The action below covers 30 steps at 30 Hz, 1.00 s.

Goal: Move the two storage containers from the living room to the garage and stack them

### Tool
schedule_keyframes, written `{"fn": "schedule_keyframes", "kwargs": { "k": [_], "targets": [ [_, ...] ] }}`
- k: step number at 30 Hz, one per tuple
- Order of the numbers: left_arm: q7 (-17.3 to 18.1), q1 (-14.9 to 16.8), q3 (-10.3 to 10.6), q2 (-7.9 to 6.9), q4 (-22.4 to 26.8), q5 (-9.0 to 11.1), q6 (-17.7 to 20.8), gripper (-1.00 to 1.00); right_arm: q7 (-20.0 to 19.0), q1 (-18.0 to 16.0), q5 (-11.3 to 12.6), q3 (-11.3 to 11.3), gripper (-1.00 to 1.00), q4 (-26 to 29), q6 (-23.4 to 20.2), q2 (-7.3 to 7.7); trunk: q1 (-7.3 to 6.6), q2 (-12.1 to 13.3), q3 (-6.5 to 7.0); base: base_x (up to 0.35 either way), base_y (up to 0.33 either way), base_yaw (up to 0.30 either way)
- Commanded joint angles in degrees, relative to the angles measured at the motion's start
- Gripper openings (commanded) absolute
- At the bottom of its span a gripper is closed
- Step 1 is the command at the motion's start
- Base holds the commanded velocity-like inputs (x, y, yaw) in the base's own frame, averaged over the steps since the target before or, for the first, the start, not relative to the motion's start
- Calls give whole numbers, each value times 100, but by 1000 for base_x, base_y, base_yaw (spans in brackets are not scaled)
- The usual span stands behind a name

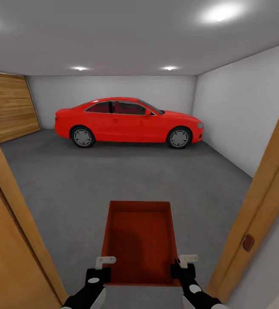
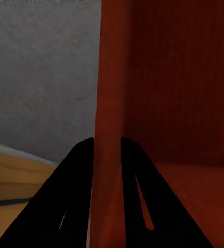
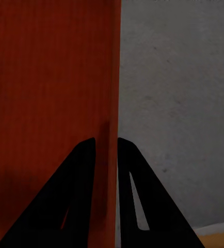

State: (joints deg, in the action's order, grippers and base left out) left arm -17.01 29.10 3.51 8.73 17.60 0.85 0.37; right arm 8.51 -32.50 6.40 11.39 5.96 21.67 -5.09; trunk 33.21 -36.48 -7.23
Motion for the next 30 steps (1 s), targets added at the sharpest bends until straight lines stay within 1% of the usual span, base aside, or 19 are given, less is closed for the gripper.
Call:
{"fn": "schedule_keyframes", "kwargs": {
  "k": [1, 30],
  "targets": [
    [-69, 0, 59, -36, -21, 65, 13, -100, 19, -11, 2, -58, -100, 11, 565, 0, 4, -8, -10, 284, 0, 0],
    [-30, 0, 63, -38, -3, 47, 16, -100, 19, -11, 2, -58, -100, 11, 565, 0, 4, -8, -10, 320, 0, 0]
  ]
}}
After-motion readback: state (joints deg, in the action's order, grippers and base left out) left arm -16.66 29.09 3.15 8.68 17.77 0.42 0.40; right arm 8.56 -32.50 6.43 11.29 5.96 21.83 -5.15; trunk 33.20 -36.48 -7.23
